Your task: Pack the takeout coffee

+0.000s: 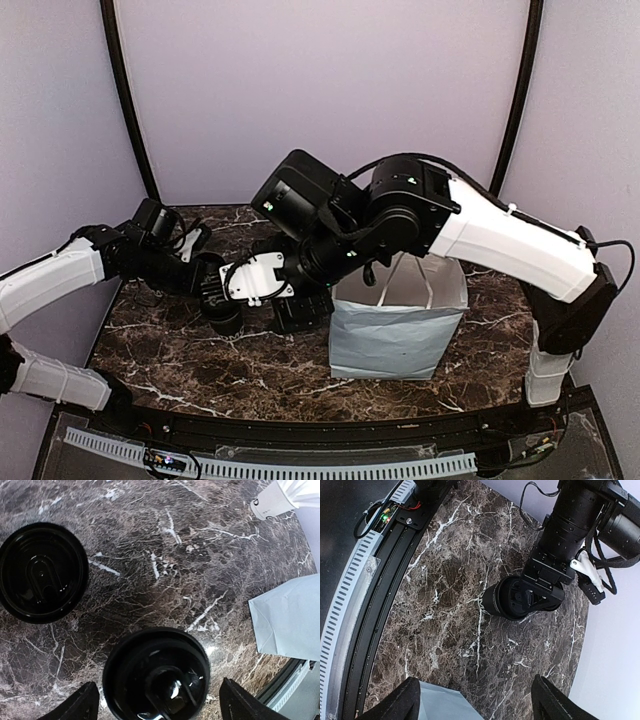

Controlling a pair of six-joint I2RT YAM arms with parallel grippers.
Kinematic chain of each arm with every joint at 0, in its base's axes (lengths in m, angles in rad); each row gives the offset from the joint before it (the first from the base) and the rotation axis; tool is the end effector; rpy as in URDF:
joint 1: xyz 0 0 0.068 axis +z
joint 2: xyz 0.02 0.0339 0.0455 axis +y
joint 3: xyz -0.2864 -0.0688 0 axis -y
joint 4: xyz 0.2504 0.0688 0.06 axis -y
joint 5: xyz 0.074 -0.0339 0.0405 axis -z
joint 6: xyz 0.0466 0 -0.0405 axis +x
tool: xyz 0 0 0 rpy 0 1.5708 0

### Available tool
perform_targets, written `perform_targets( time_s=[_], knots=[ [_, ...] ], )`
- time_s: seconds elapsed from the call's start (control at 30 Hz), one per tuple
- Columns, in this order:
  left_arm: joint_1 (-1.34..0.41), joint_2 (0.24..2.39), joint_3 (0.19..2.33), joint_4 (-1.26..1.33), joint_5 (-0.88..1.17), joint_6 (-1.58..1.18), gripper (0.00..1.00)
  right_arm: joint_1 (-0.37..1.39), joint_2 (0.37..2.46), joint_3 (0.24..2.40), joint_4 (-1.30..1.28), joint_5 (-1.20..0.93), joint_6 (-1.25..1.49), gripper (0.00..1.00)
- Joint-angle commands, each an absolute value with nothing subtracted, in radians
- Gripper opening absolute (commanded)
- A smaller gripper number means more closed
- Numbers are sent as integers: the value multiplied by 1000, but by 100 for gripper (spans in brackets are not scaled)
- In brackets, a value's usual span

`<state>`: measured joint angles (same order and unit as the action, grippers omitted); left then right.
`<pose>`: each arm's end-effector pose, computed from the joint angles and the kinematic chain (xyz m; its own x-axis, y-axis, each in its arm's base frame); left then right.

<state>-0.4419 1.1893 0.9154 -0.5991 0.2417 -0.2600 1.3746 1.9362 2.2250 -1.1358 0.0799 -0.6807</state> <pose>0.2188 -0.1158 0.2780 -0.8119 0.1080 -0.5738 0.3575 0.8689 -0.3424 0.0865 0.4162 0.4196 0.4953 -0.7261 -0.4770 -0.8437 -0.2712 -0.4632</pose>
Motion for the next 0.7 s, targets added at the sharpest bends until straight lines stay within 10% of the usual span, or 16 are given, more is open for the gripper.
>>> perform_targets(
  time_s=[0.0, 0.67],
  knots=[
    [-496, 1117, 912, -613, 179, -216, 86, 1383, 1898, 2217, -1105, 96, -690, 78],
    [-611, 1204, 958, -660, -19, -190, 88, 1384, 1887, 2201, -1113, 116, -693, 78]
  ],
)
